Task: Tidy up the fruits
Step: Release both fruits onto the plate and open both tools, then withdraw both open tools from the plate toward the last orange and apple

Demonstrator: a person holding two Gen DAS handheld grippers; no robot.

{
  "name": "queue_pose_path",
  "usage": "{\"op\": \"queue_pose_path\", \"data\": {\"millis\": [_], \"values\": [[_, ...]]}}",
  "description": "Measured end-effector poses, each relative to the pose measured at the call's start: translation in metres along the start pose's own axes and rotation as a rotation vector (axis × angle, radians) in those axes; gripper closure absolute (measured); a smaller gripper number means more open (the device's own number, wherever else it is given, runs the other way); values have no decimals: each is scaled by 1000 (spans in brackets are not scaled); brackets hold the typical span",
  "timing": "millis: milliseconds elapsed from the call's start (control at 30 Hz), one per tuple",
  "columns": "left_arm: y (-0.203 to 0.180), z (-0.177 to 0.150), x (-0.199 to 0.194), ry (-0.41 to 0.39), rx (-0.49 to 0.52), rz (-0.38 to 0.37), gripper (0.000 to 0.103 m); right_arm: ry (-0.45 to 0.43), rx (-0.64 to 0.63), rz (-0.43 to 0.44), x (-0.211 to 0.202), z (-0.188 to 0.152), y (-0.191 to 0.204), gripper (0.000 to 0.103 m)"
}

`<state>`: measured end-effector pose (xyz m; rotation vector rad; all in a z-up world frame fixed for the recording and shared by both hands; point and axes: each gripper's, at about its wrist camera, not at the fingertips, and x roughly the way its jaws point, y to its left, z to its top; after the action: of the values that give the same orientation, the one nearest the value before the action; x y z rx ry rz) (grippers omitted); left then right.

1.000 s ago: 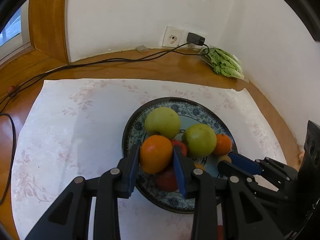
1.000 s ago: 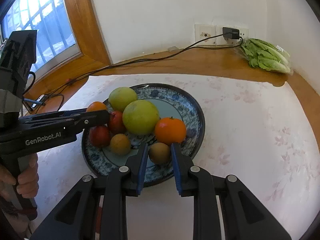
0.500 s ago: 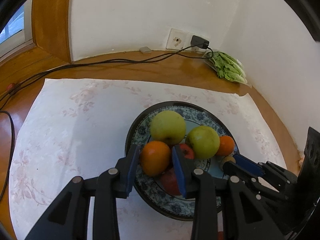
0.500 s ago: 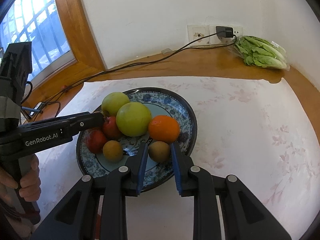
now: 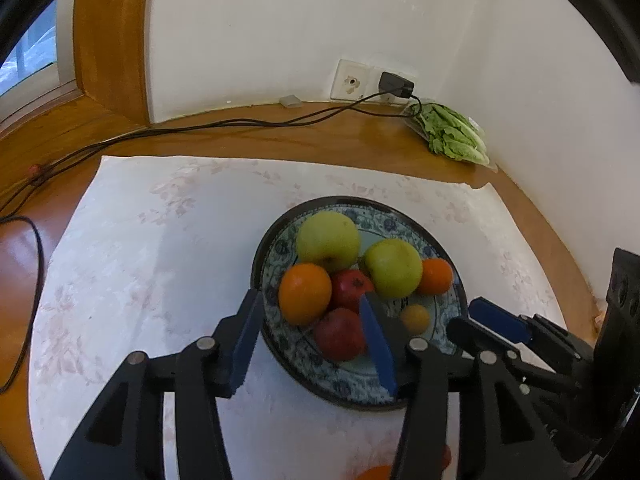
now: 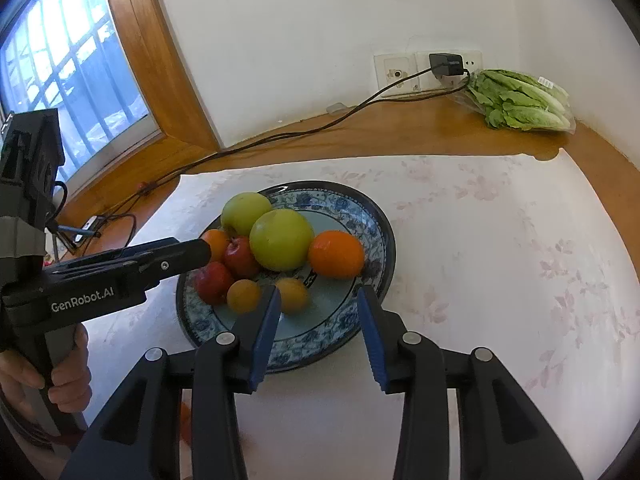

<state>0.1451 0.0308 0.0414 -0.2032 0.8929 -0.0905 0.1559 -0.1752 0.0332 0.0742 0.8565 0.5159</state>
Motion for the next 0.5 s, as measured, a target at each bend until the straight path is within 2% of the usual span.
{"op": "queue_pose_path", "data": {"millis": [500], "values": [[-10,-41,-35,46,-3,14,47,29,56,27,-37,-24,2,60]]}}
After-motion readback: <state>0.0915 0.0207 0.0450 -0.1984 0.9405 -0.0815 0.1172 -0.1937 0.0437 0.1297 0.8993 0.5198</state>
